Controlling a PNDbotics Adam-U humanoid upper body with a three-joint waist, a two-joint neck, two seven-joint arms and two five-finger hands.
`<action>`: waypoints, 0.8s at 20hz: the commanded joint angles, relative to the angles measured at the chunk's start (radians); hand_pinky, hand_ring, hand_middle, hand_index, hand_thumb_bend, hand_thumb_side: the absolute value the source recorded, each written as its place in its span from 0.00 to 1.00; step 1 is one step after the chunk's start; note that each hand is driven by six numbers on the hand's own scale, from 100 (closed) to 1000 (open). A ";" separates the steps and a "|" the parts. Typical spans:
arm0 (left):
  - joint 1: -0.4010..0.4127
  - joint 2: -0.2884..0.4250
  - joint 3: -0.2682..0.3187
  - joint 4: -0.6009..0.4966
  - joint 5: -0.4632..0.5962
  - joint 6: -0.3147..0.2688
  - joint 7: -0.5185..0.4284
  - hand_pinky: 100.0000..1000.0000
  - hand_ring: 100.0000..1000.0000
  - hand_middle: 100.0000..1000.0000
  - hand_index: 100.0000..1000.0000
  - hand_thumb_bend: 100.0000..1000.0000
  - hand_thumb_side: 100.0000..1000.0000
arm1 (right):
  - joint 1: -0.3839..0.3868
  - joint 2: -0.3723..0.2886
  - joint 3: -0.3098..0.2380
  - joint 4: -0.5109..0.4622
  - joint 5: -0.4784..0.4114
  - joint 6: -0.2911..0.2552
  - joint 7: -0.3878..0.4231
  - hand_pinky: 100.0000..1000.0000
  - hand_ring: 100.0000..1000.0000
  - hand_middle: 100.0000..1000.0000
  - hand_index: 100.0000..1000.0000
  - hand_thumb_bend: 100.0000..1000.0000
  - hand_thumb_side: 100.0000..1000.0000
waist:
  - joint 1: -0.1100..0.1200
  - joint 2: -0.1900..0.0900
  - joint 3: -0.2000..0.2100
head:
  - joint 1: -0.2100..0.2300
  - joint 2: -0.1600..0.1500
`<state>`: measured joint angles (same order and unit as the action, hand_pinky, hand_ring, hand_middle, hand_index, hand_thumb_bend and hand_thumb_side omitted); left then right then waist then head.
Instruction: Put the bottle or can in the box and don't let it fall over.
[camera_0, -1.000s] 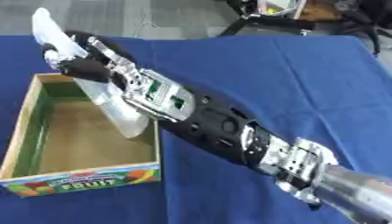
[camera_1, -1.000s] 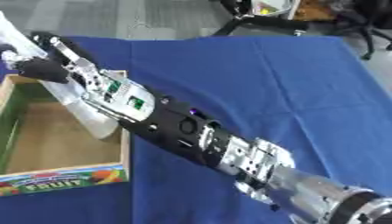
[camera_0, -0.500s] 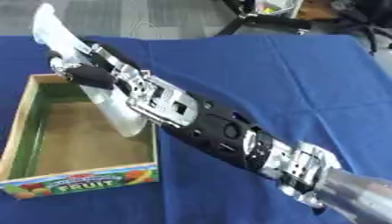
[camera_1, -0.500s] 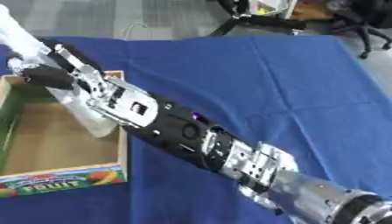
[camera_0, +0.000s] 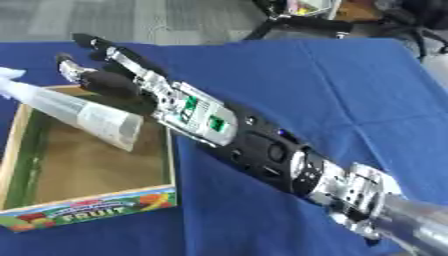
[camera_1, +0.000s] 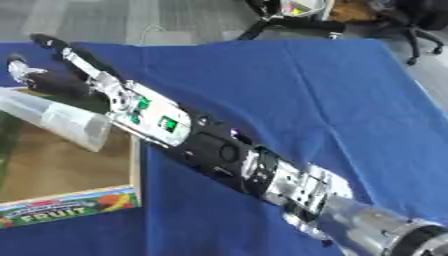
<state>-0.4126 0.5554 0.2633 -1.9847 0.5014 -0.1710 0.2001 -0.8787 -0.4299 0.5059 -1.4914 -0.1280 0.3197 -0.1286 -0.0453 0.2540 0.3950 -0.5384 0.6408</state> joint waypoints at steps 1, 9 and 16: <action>-0.004 0.043 0.012 -0.015 -0.004 -0.001 0.000 0.89 1.00 1.00 0.71 0.51 0.49 | -0.015 -0.023 -0.023 -0.044 0.038 0.015 0.032 1.00 1.00 1.00 1.00 0.00 0.65 | 0.011 -0.021 -0.002 | 0.004 0.003; 0.001 0.047 0.014 -0.015 -0.007 -0.004 0.004 0.89 1.00 1.00 0.71 0.51 0.49 | -0.014 -0.040 -0.041 -0.103 0.001 0.036 0.015 1.00 1.00 1.00 1.00 0.00 0.60 | 0.015 -0.025 -0.010 | 0.013 0.004; 0.022 0.054 0.026 -0.015 -0.002 -0.029 0.036 0.89 1.00 1.00 0.71 0.52 0.47 | -0.023 -0.114 -0.110 -0.206 -0.160 0.033 -0.040 0.99 1.00 1.00 1.00 0.00 0.50 | 0.025 -0.048 -0.043 | 0.039 0.028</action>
<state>-0.3839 0.5663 0.2732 -1.9847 0.5006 -0.1935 0.2251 -0.8799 -0.5042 0.4239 -1.6576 -0.2552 0.3543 -0.1566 -0.0272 0.2253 0.3482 -0.5071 0.6639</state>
